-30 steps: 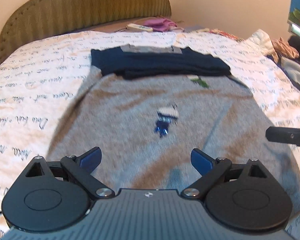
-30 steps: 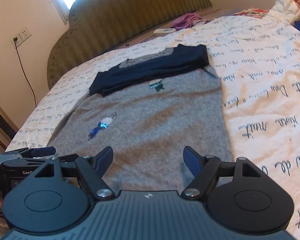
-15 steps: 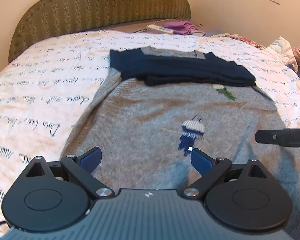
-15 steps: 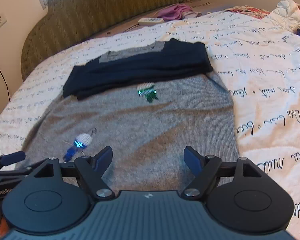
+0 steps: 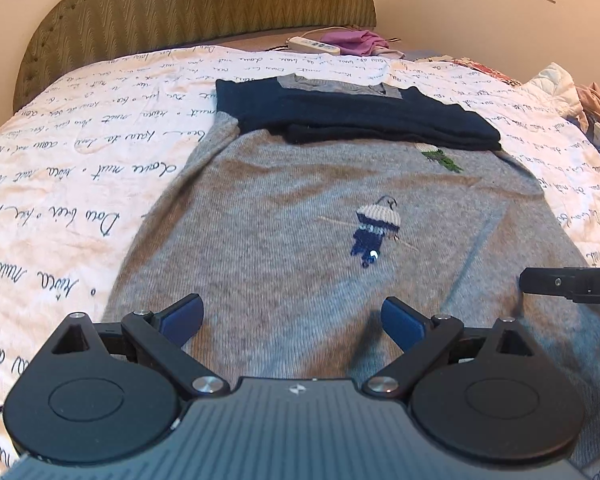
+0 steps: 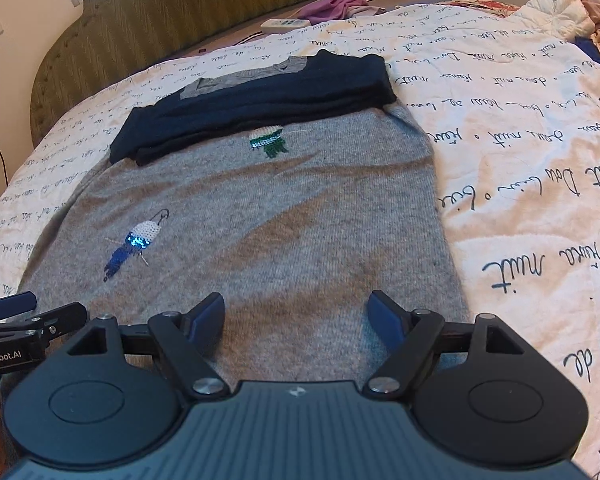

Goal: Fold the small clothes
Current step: 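Move both grippers back to the sweater hem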

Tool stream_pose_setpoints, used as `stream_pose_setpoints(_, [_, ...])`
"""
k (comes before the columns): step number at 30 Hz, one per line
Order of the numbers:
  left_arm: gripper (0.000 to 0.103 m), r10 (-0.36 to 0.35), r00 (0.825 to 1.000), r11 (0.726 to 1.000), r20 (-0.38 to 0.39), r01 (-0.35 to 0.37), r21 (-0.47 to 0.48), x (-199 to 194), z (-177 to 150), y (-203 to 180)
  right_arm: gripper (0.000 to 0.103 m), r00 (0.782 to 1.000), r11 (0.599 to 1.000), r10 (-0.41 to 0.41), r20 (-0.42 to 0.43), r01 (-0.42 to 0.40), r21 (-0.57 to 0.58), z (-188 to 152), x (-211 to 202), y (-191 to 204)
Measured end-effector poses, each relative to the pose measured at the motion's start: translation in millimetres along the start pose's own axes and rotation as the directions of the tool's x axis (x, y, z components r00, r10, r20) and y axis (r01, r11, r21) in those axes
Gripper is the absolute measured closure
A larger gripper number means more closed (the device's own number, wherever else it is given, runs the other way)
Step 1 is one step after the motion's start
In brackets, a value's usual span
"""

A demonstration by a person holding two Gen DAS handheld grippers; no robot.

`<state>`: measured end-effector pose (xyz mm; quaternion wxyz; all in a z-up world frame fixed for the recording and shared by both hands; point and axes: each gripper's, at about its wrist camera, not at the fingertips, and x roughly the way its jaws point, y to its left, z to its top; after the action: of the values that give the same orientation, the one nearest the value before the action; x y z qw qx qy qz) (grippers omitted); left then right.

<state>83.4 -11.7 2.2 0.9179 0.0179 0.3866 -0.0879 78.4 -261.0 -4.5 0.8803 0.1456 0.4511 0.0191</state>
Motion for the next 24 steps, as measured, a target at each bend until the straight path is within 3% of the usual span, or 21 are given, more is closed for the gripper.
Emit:
stream_pose_setpoints(17, [0.006,-0.008,1.000,1.000,-0.008,0.008,0.011,-15.3,-17.7,-1.3,0.021,1.000,0.999,0.003,-0.009,-0.004,-0.037,-27.6,-21.4,-0.1])
stream_pose_setpoints(24, [0.006,0.020,1.000,1.000,0.009,-0.020,0.022,-36.8,-32.9,14.9,0.021,0.998,0.997,0.057,-0.007,-0.058,-0.054,-59.2,-49.7,-8.2])
